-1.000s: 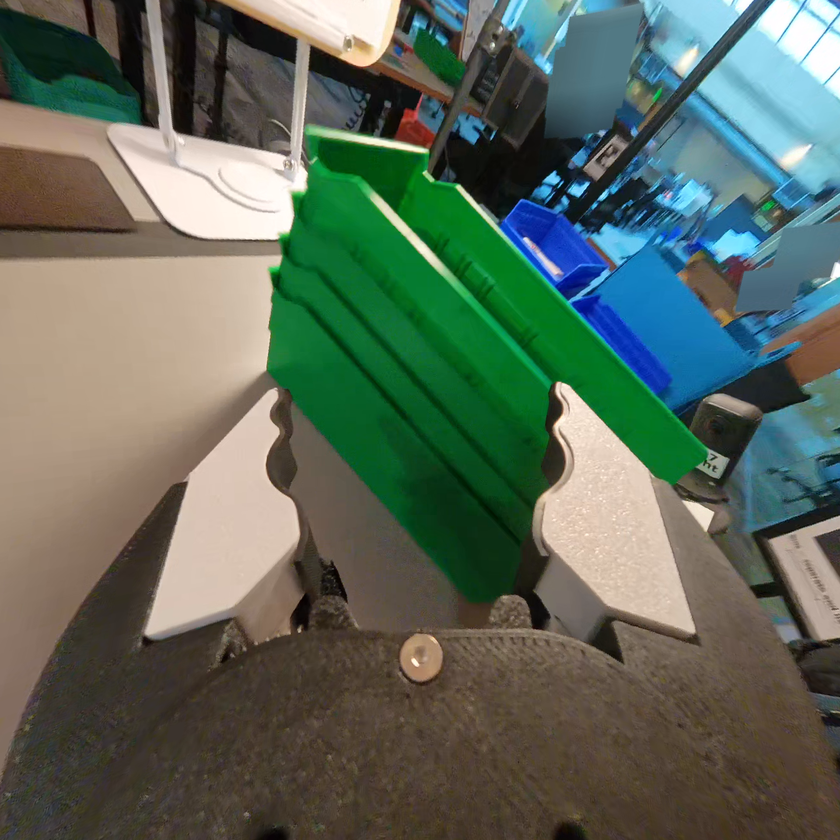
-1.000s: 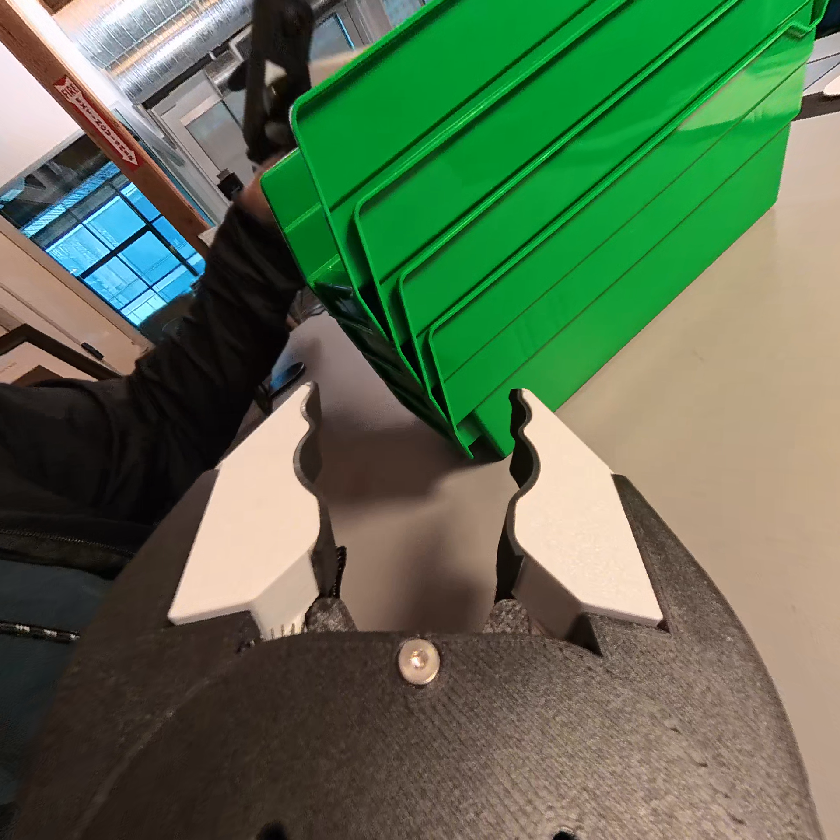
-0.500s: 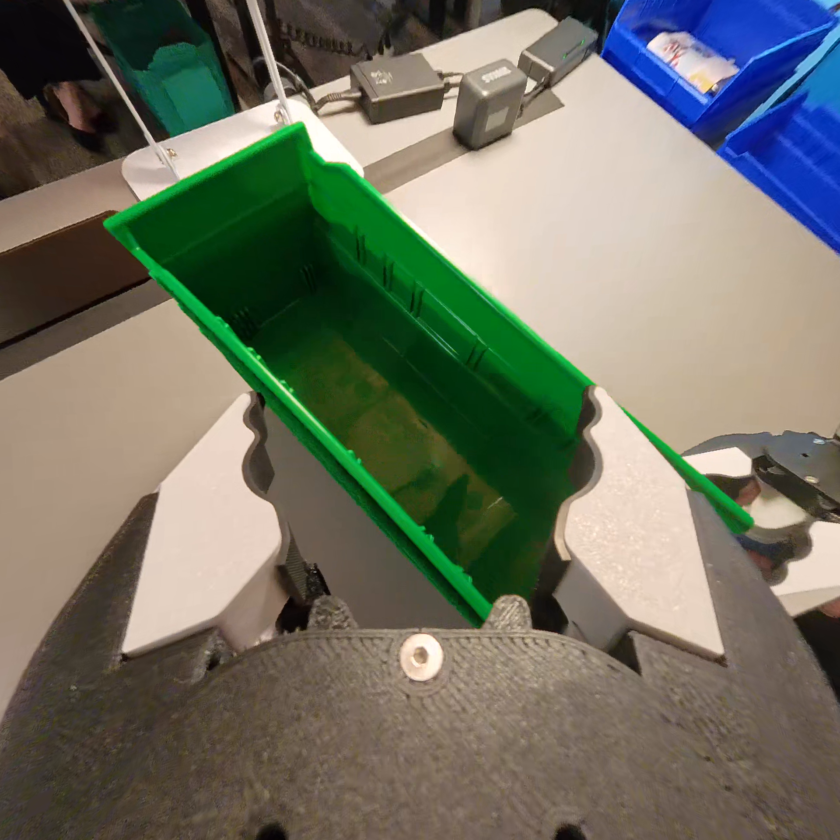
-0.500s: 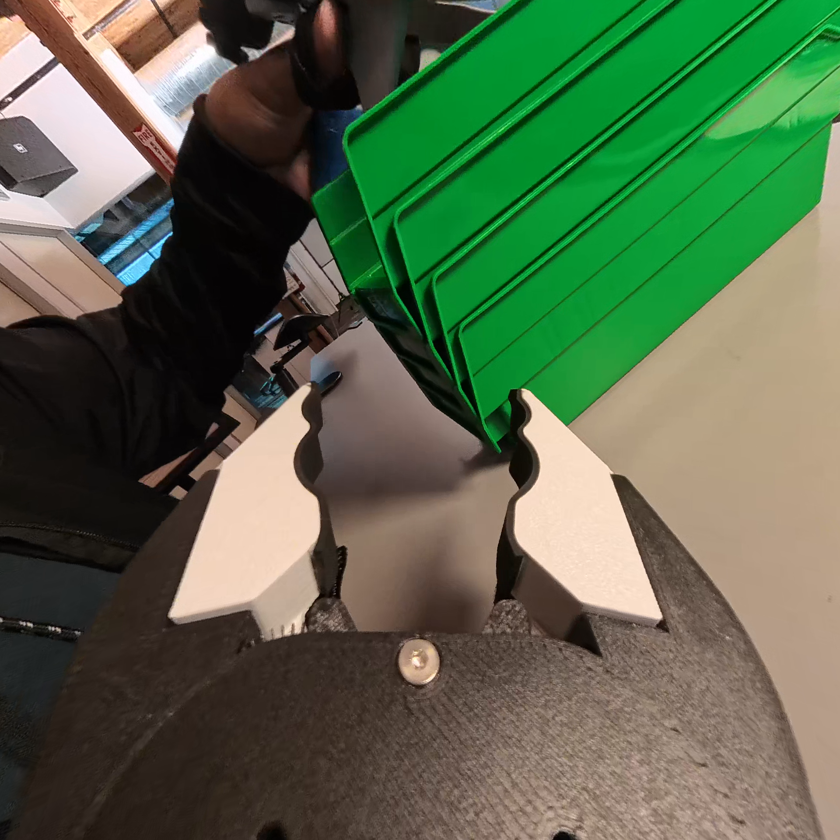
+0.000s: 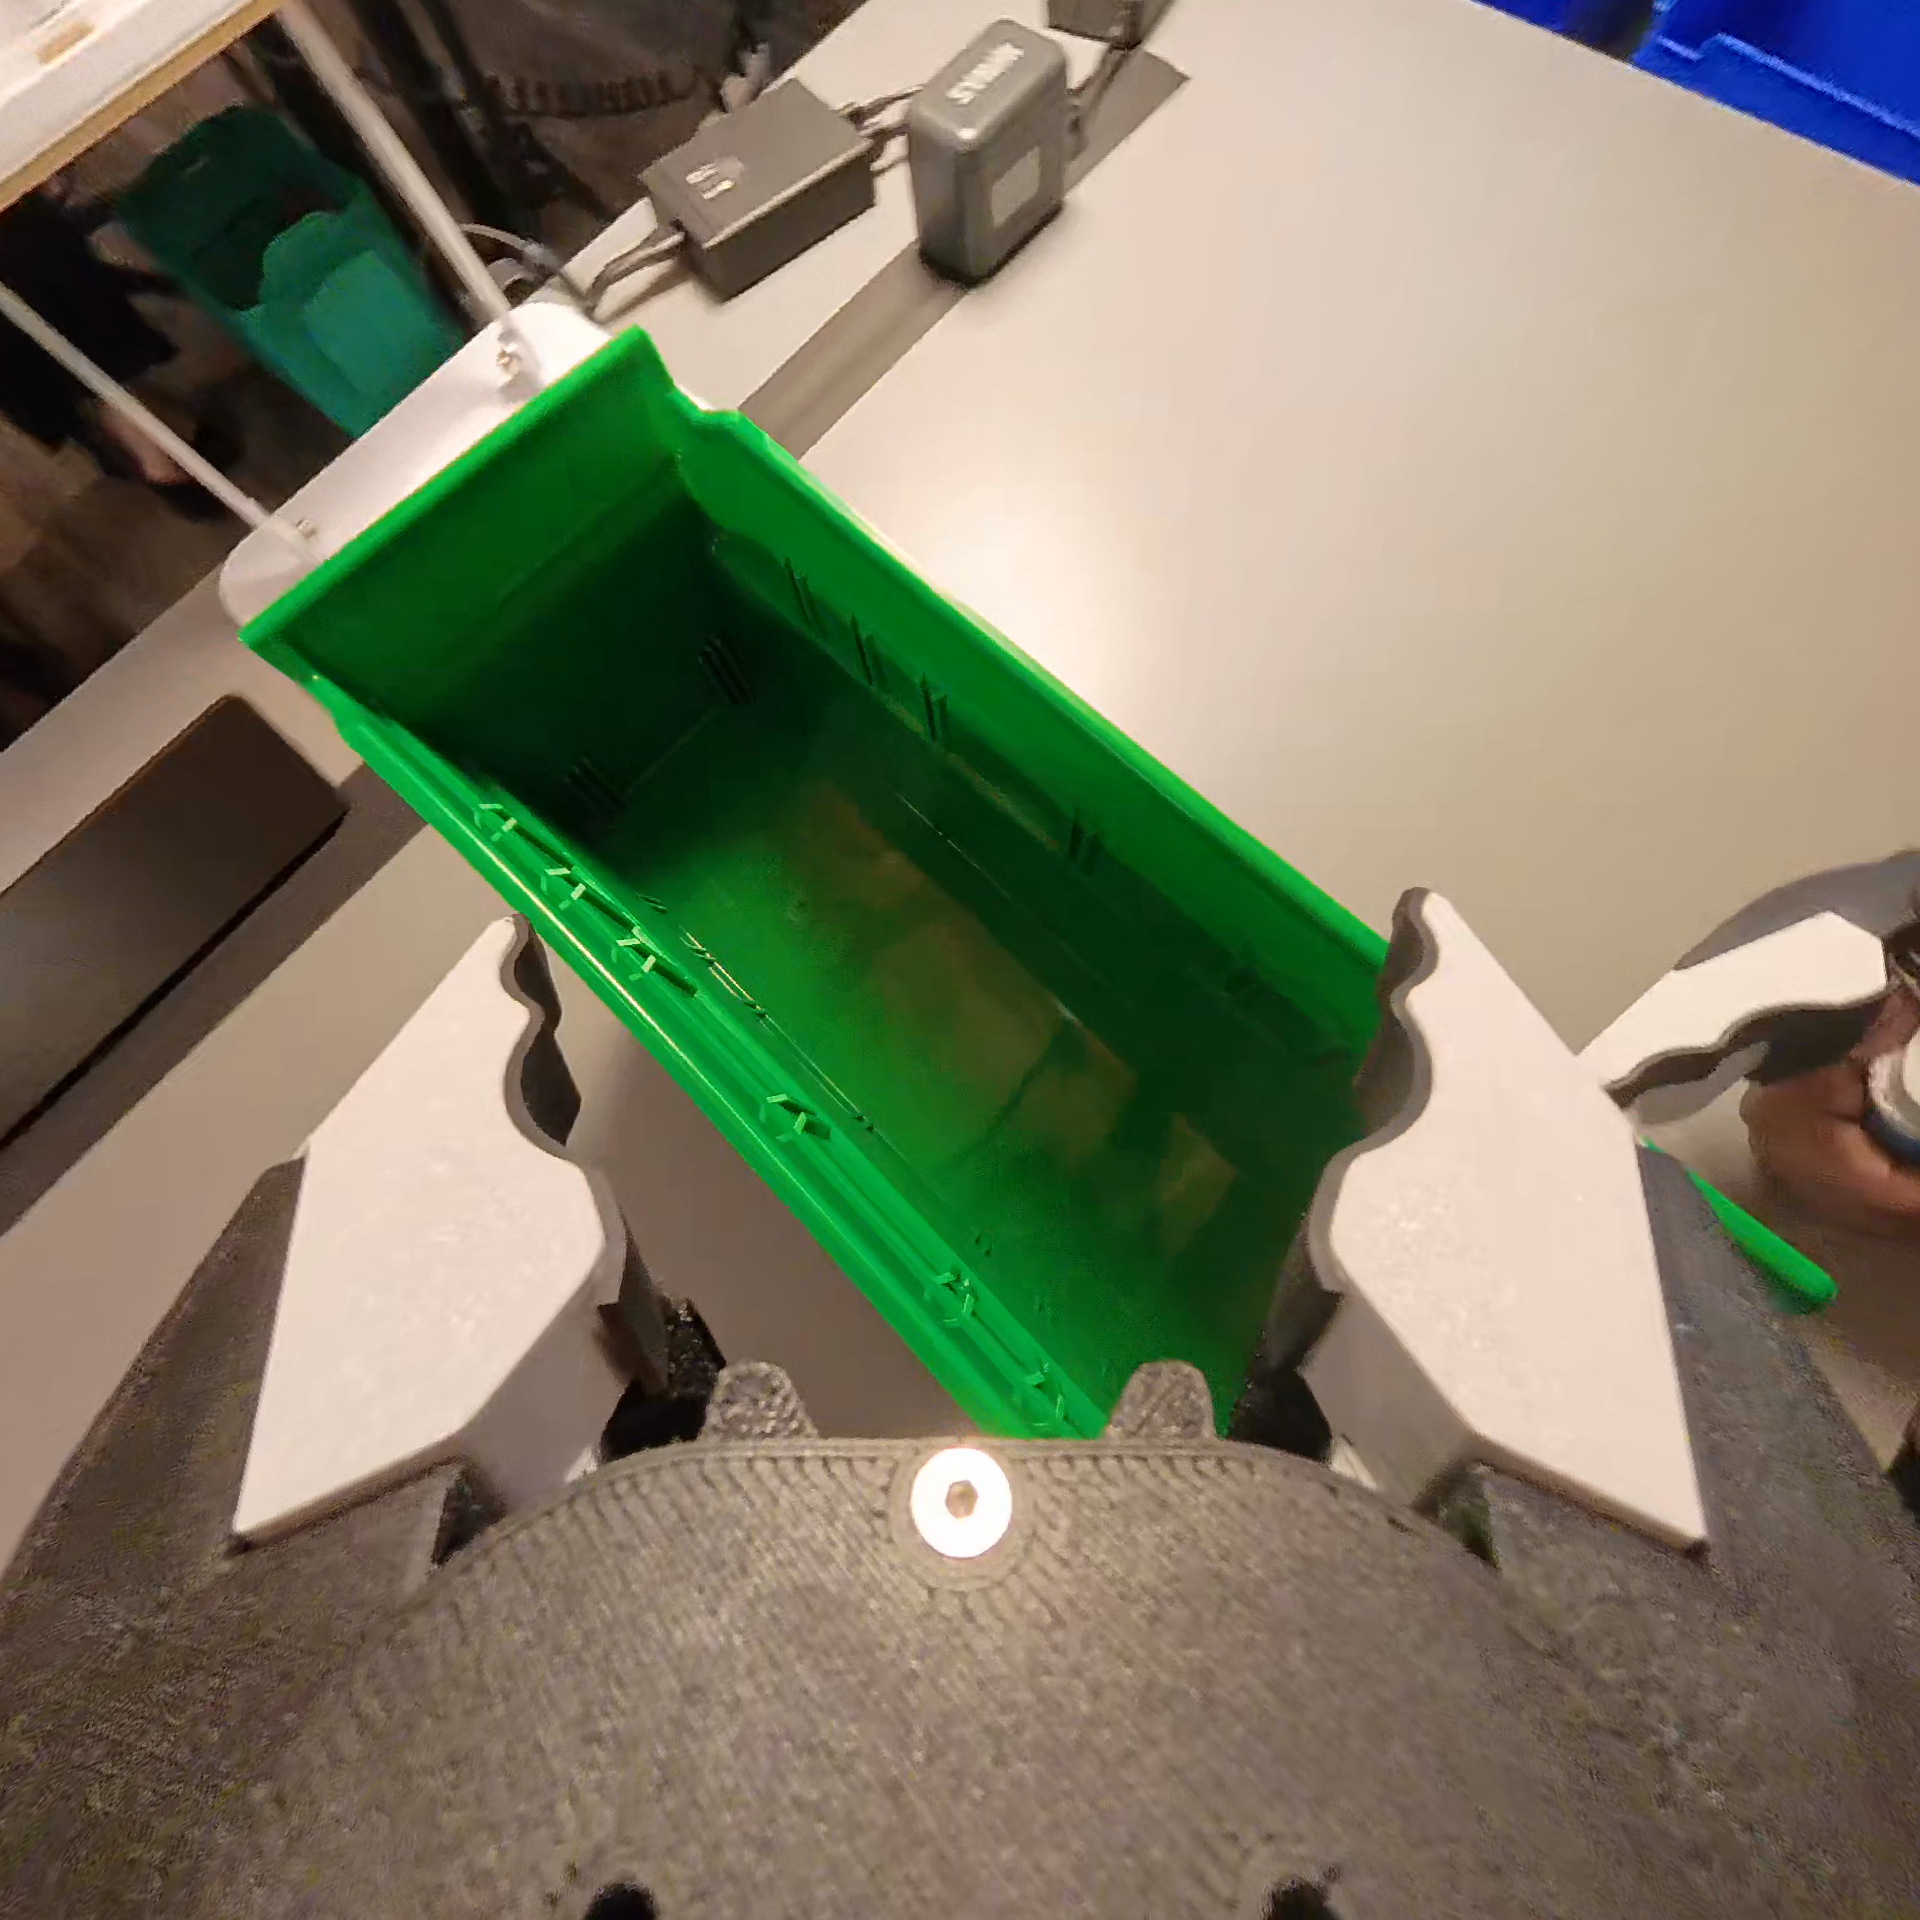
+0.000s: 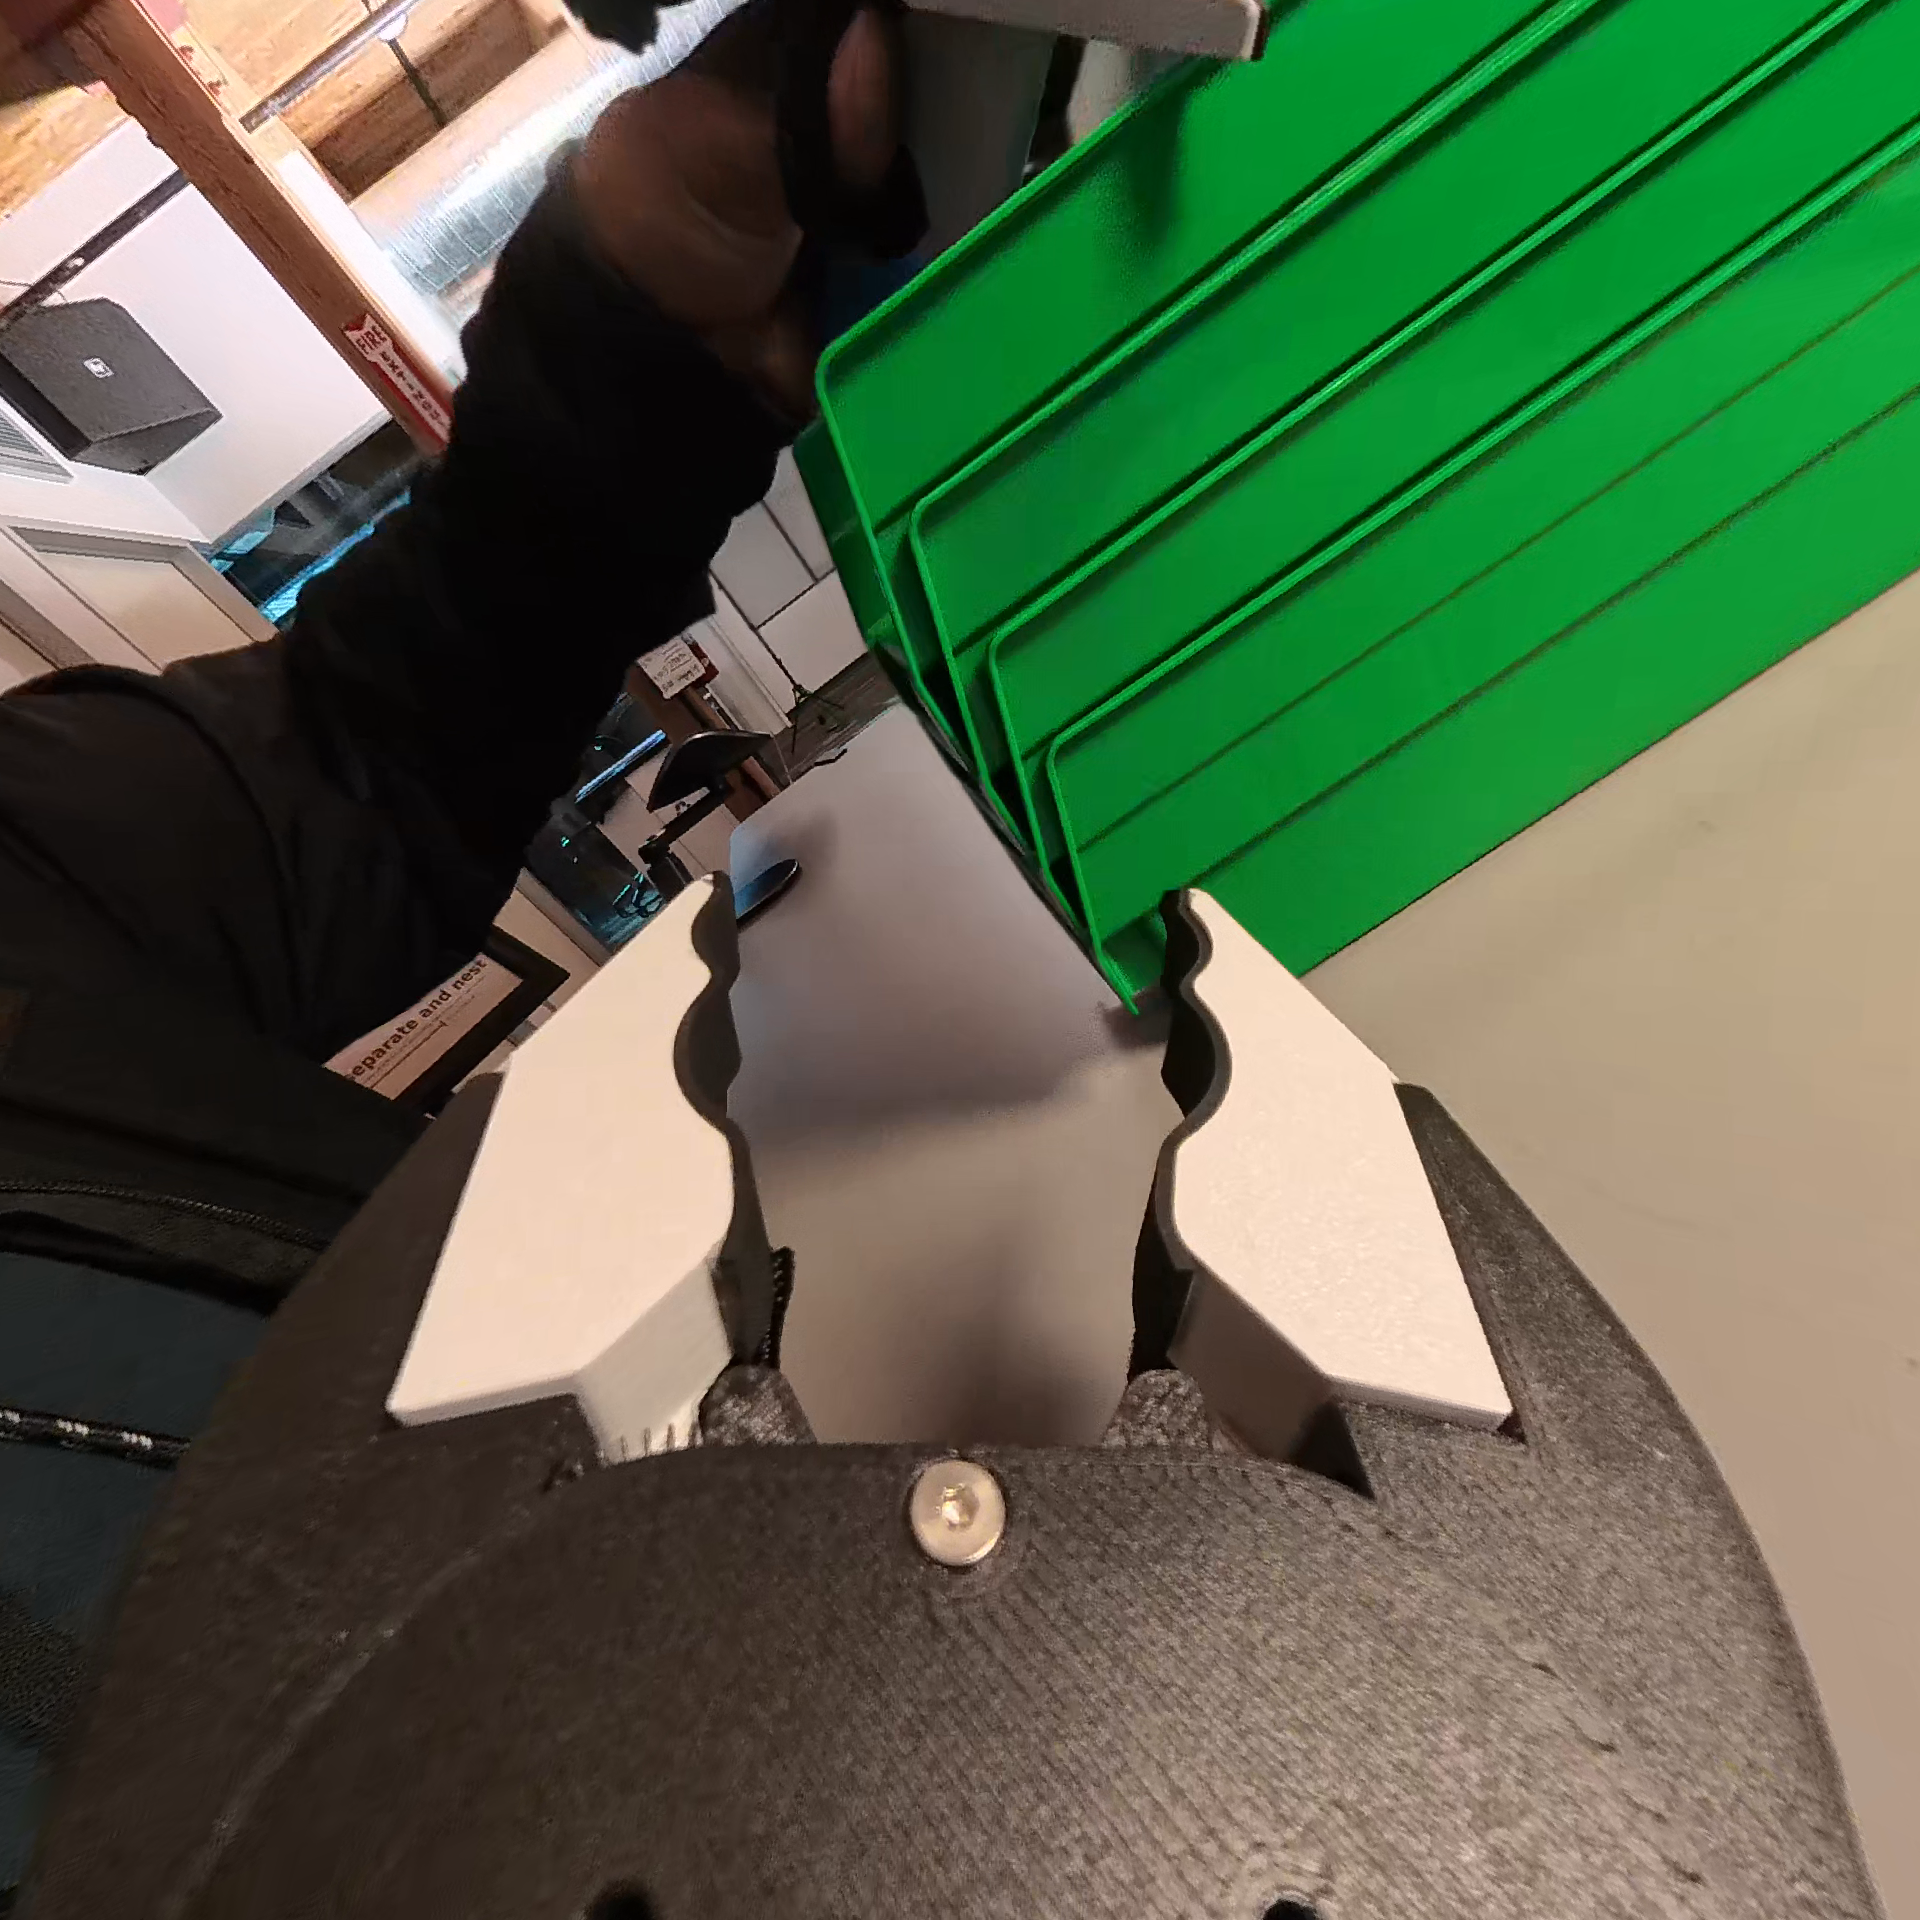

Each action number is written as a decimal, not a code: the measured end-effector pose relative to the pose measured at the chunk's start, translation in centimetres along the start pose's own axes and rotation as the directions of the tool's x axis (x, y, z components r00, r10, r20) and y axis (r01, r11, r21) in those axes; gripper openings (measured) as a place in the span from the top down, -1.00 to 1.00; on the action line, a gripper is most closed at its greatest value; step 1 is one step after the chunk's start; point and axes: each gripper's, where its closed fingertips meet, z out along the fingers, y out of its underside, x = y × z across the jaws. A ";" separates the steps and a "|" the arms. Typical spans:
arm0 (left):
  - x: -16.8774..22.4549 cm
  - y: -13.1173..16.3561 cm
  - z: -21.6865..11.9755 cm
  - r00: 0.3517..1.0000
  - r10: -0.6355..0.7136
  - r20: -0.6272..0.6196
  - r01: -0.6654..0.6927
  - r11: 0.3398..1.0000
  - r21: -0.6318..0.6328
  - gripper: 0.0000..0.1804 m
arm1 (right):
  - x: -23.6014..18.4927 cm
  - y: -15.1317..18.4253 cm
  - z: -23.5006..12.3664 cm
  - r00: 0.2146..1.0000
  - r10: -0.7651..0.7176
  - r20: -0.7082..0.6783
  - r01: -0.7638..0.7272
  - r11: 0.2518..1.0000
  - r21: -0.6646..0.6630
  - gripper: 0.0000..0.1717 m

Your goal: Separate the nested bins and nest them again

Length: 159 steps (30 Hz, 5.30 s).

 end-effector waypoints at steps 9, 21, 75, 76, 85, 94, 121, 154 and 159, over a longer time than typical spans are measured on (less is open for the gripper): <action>-1.2 -1.2 -0.4 0.999 0.010 0.046 -0.004 0.991 -0.137 -0.66 | 0.1 -0.1 0.0 1.000 0.002 -0.005 -0.002 1.000 0.004 0.03; -0.7 -0.8 1.8 0.981 -0.049 0.188 0.091 0.971 -0.220 -0.55 | 0.0 -0.3 -0.2 1.000 0.007 0.004 -0.007 1.000 0.016 0.03; -3.8 -4.9 -5.1 0.974 -0.010 0.225 0.022 0.999 -0.050 -0.12 | -0.2 -0.4 -0.4 0.999 0.026 0.025 -0.027 0.999 0.029 0.03; -3.7 -5.4 -5.7 0.977 -0.006 0.213 0.012 0.999 -0.030 0.29 | -0.2 -0.4 -0.4 0.999 0.026 0.025 -0.026 0.999 0.029 0.03; -3.4 -3.9 -4.9 0.990 -0.091 0.104 0.087 0.996 0.035 0.53 | -0.2 -0.3 -0.4 0.999 0.024 0.022 -0.024 0.999 0.023 0.03; -3.7 -4.4 -5.1 0.990 -0.102 0.095 0.101 0.995 0.021 0.25 | -0.1 -0.4 -0.4 1.000 0.022 0.020 -0.023 0.999 0.027 0.03; -4.5 -2.3 -0.8 0.865 -0.426 -0.265 0.374 0.900 -0.224 -0.58 | -0.1 -0.4 -0.5 1.000 0.019 0.013 -0.020 0.999 0.033 0.05; -6.3 -3.4 -7.1 0.851 -0.445 -0.278 0.452 0.891 -0.042 -0.17 | -0.2 -0.6 -0.6 0.999 0.025 0.023 -0.026 0.999 0.045 0.06; -9.1 -1.3 -10.4 0.844 -0.483 -0.233 0.497 0.867 0.002 -0.19 | -0.2 -0.7 -0.6 0.999 0.023 0.024 -0.025 0.999 0.048 0.06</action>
